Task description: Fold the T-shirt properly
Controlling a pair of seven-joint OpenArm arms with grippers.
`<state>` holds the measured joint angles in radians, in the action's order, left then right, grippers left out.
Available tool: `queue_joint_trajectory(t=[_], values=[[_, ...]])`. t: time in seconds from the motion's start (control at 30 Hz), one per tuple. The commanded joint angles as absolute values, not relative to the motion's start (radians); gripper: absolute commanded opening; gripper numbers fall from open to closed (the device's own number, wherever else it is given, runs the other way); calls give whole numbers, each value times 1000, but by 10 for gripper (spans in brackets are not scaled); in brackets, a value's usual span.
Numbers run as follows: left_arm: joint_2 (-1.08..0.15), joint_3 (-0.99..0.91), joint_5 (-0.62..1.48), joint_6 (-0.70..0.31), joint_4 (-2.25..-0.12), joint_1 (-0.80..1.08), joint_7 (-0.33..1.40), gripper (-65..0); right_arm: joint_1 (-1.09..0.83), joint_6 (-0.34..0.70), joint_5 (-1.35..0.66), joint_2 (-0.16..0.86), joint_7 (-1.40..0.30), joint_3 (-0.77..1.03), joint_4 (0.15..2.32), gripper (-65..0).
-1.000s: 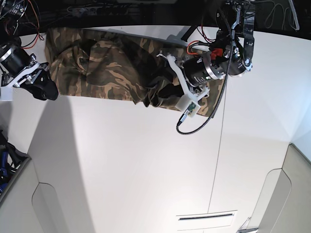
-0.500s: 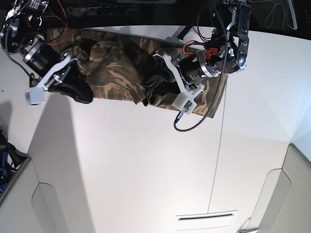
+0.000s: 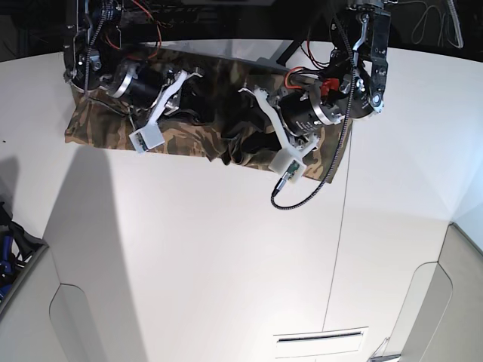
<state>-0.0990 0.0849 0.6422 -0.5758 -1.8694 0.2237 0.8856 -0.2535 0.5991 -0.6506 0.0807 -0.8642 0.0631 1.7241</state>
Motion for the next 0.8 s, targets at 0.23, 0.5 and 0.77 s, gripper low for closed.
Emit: queue_joint_trajectory(t=[0.23, 0.5, 0.77], values=[[-97, 85, 661, -580, -1884, 216, 868, -304, -191, 603, -658, 89, -808, 63, 1536, -650], [-97, 85, 661, -579, -1883, 216, 863, -304, -192, 602, -765, 89, -858, 112, 1632, -650], [-97, 85, 636, -579, -1862, 216, 811, -304, -192, 603, -787, 88, -883, 228, 1724, -650]])
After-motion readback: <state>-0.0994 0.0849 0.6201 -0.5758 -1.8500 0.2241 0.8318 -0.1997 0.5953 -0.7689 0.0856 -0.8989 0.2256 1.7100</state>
